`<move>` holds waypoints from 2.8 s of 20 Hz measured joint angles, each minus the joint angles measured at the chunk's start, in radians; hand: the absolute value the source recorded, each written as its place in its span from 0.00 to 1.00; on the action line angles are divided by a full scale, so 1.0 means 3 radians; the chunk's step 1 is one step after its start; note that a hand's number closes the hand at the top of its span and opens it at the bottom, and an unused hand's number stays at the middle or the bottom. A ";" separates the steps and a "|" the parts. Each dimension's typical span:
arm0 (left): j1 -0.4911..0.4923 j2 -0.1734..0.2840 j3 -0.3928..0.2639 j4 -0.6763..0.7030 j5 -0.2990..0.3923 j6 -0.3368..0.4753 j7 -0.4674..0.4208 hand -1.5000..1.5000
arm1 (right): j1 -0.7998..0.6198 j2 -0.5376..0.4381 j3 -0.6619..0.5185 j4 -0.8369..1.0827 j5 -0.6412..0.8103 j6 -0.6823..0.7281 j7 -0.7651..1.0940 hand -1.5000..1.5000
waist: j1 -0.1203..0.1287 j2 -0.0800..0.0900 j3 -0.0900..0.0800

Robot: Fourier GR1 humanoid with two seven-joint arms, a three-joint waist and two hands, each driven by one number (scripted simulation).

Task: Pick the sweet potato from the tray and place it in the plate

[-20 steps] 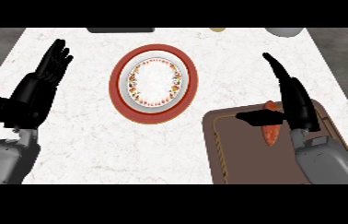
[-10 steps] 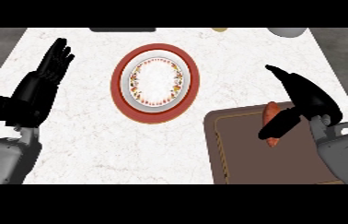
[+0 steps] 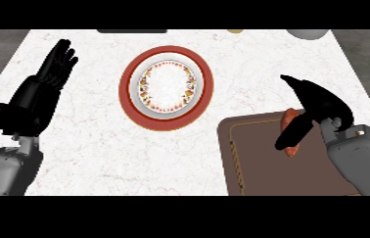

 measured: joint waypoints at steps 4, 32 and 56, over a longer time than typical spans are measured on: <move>-0.0009 -0.0029 0.0051 0.0030 -0.0024 -0.0032 -0.0017 0.50 | 0.0038 -0.0002 0.0037 0.0146 0.0110 0.0064 0.0003 0.00 | 0.0000 0.0002 0.0000; -0.0061 -0.0308 0.0383 0.0067 -0.0291 -0.0387 0.0043 0.50 | 0.0436 0.0400 -0.0285 0.1060 0.1228 -0.0100 -0.0911 1.00 | -0.0001 -0.0005 -0.0012; 0.0137 -0.0321 0.0472 -0.0017 -0.0351 -0.0369 0.0036 0.50 | 0.1929 0.1600 0.0994 -0.1416 0.4245 -0.1094 0.0619 1.00 | -0.0155 -0.0062 -0.0016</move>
